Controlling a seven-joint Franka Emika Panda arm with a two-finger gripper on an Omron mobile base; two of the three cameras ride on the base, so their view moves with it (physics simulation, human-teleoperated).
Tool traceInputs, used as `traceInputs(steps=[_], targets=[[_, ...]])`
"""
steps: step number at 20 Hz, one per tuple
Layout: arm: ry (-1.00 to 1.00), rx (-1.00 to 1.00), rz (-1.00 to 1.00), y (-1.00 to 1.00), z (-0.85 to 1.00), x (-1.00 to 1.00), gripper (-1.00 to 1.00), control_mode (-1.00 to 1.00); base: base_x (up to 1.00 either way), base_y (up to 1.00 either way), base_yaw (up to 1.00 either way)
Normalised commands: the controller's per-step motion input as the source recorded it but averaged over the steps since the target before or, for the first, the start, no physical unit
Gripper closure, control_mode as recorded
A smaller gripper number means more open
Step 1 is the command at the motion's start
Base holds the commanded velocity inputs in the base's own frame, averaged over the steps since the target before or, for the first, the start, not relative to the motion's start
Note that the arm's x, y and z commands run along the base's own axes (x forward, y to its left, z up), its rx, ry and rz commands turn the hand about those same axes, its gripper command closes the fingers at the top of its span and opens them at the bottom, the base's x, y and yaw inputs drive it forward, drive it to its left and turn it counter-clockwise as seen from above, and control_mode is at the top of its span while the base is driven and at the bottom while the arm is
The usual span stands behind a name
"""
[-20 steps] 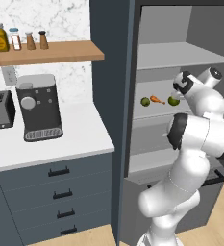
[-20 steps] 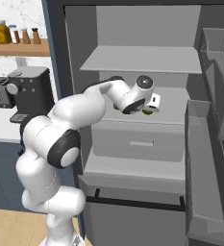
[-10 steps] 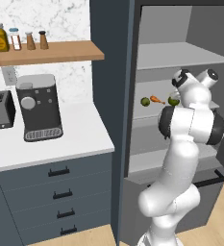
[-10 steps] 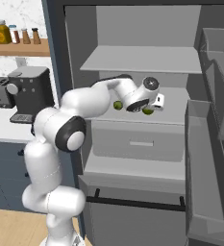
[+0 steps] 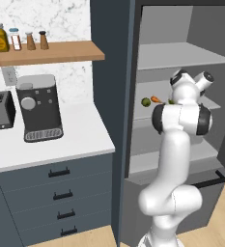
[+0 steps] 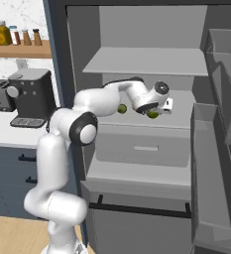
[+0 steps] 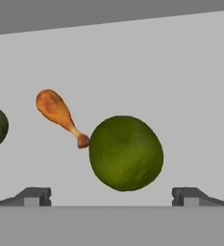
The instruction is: Place one lime and one chicken drumstick in each tupperware on the nearby counter, to pack two identical lunches.
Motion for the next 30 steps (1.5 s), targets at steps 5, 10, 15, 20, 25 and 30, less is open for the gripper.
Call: traceInputs(steps=[5,10,15,20,25,30], targets=[[0.03,-0.02,0.04,-0.05,-0.34,0.65,-1.0,-1.0,0.0,0.0,0.0],[0.0,-0.06,0.02,0.0,-0.3,0.71,1.0,-1.0,0.0,0.0,0.0],[0.0,-0.22,0.09,0.0,-0.66,0.19,1.0,-1.0,0.0,0.0,0.0],[0.0,-0.25,0.18,-0.11,-1.0,-0.77,1.0,-1.0,0.0,0.0,0.0],[-0.06,0.02,0.03,-0.54,-0.53,-1.0,1.0,-1.0,0.0,0.0,0.0],[-0.1,0.16,-0.12,-0.35,0.19,-1.0,1.0,-1.0,0.0,0.0,0.0]])
